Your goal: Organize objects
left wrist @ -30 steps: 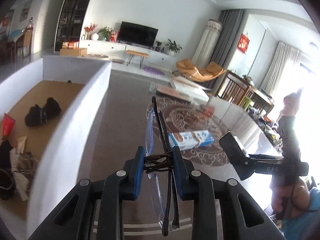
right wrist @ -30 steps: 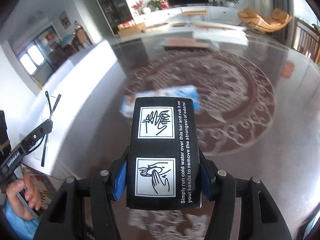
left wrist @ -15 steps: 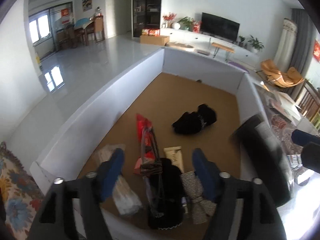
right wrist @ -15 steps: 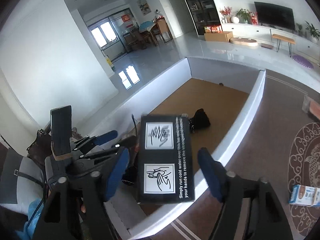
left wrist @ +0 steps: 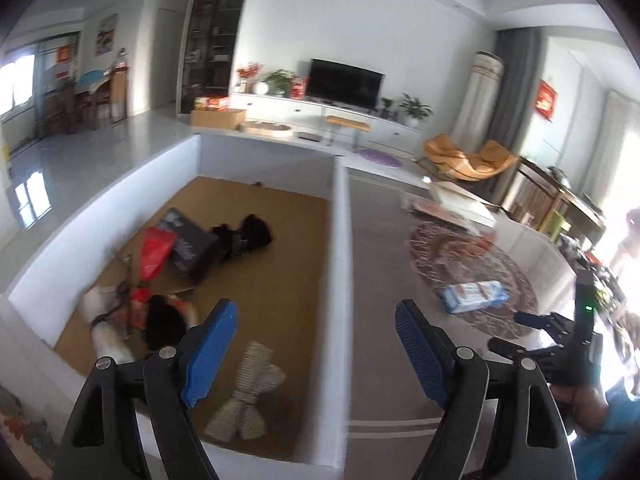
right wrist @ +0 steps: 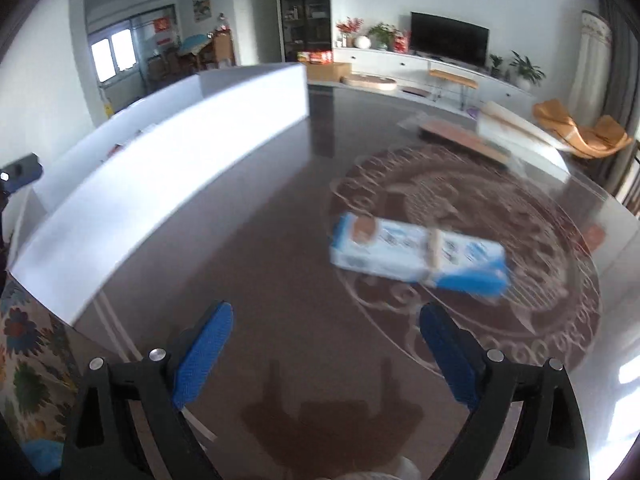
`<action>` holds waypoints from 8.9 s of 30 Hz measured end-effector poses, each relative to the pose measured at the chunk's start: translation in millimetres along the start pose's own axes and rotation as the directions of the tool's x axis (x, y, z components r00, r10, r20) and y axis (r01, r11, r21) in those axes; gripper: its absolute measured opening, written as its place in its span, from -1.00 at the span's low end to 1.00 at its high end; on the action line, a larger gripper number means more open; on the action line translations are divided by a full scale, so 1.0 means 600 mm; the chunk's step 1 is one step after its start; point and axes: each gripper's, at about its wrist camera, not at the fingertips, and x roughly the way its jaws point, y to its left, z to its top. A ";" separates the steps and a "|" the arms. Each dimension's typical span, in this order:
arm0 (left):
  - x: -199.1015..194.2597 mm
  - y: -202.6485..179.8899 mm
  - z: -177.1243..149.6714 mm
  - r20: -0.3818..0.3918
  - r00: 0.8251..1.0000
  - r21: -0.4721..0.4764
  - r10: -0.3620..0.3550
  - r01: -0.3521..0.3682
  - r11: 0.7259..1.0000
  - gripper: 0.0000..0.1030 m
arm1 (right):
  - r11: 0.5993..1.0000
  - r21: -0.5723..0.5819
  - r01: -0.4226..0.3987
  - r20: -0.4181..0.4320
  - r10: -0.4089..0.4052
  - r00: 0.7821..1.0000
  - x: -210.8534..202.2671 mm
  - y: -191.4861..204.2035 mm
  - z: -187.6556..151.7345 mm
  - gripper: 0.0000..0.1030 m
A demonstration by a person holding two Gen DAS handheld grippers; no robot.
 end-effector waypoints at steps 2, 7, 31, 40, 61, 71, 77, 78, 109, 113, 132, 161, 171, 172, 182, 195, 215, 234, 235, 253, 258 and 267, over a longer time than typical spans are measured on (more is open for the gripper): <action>0.010 -0.063 0.000 -0.019 0.997 0.066 -0.071 0.072 0.995 0.61 | 0.997 0.031 0.067 -0.032 -0.066 0.997 -0.008 -0.060 -0.036 0.84; 0.076 -0.193 -0.017 -0.123 0.976 0.207 -0.180 0.202 0.957 0.79 | 0.980 0.115 0.162 -0.095 -0.151 0.984 -0.034 -0.162 -0.088 0.84; 0.475 -0.395 0.015 -0.352 0.918 0.391 -0.182 0.322 0.862 -0.15 | 0.968 0.171 0.181 -0.089 -0.168 0.982 -0.018 -0.198 -0.103 1.00; 0.468 -0.257 0.042 -0.242 0.966 0.211 0.092 -0.040 0.977 0.02 | 0.968 0.171 0.182 -0.090 -0.168 0.982 -0.016 -0.199 -0.107 1.00; 0.474 -0.235 0.032 -0.290 0.950 0.192 0.113 -0.058 0.980 1.00 | 0.969 0.172 0.180 -0.090 -0.166 0.982 -0.016 -0.199 -0.108 1.00; 0.473 -0.236 0.031 -0.291 0.950 0.193 0.113 -0.058 0.980 1.00 | 0.983 0.143 0.118 -0.109 -0.103 0.989 -0.010 -0.209 -0.097 1.00; 0.473 -0.236 0.031 -0.290 0.950 0.192 0.113 -0.057 0.980 1.00 | 0.998 -0.046 0.051 -0.078 -0.055 0.995 0.029 -0.264 0.059 1.00; 0.473 -0.236 0.031 -0.290 0.950 0.192 0.113 -0.057 0.980 1.00 | 0.997 -0.057 0.053 -0.084 -0.058 0.995 0.047 -0.281 0.094 1.00; 0.474 -0.238 0.032 -0.290 0.950 0.192 0.113 -0.058 0.980 1.00 | 1.000 -0.016 -0.002 -0.325 -0.003 0.946 0.458 -0.256 0.457 1.00; 0.474 -0.240 0.031 -0.290 0.950 0.192 0.113 -0.058 0.980 1.00 | 0.989 0.103 0.107 -0.382 -0.060 0.922 0.434 -0.260 0.439 0.91; 0.473 -0.241 0.031 -0.290 0.950 0.192 0.112 -0.057 0.980 1.00 | 0.981 0.158 0.115 -0.340 -0.055 0.939 0.073 -0.288 0.059 1.00; 0.474 -0.242 0.030 -0.290 0.950 0.192 0.111 -0.056 0.980 1.00 | 0.873 0.360 0.330 -0.238 -0.256 0.937 -0.032 -0.298 -0.028 0.99; 0.473 -0.242 0.030 -0.290 0.951 0.192 0.111 -0.056 0.980 1.00 | 0.830 0.405 0.384 -0.167 -0.346 0.923 -0.052 -0.244 -0.050 1.00; 0.473 -0.242 0.030 -0.290 0.951 0.192 0.111 -0.056 0.980 1.00 | 0.829 0.407 0.384 -0.167 -0.346 0.923 -0.068 -0.245 -0.051 1.00; 0.473 -0.241 0.030 -0.290 0.950 0.192 0.111 -0.055 0.980 1.00 | 0.833 0.406 0.376 -0.163 -0.338 0.927 -0.085 -0.239 -0.049 1.00; 0.473 -0.241 0.030 -0.291 0.950 0.193 0.110 -0.055 0.980 1.00 | 0.833 0.406 0.375 -0.162 -0.338 0.927 -0.084 -0.240 -0.048 1.00; 0.473 -0.243 0.030 -0.291 0.950 0.193 0.110 -0.055 0.980 1.00 | 0.833 0.406 0.375 -0.162 -0.338 0.927 -0.085 -0.240 -0.048 1.00; 0.473 -0.241 0.031 -0.290 0.950 0.192 0.110 -0.055 0.980 1.00 | 0.833 0.406 0.375 -0.162 -0.338 0.927 -0.084 -0.242 -0.048 1.00; 0.473 -0.241 0.031 -0.290 0.951 0.192 0.110 -0.055 0.980 1.00 | 0.833 0.406 0.375 -0.162 -0.338 0.927 -0.084 -0.243 -0.048 1.00; 0.474 -0.242 0.030 -0.291 0.950 0.192 0.110 -0.055 0.980 1.00 | 0.834 0.406 0.375 -0.162 -0.338 0.927 -0.084 -0.243 -0.048 1.00; 0.474 -0.242 0.030 -0.291 0.950 0.192 0.110 -0.055 0.980 1.00 | 0.834 0.406 0.375 -0.162 -0.338 0.927 -0.084 -0.243 -0.048 1.00; 0.474 -0.242 0.031 -0.291 0.950 0.192 0.110 -0.055 0.980 1.00 | 0.833 0.406 0.375 -0.162 -0.338 0.927 -0.084 -0.243 -0.048 1.00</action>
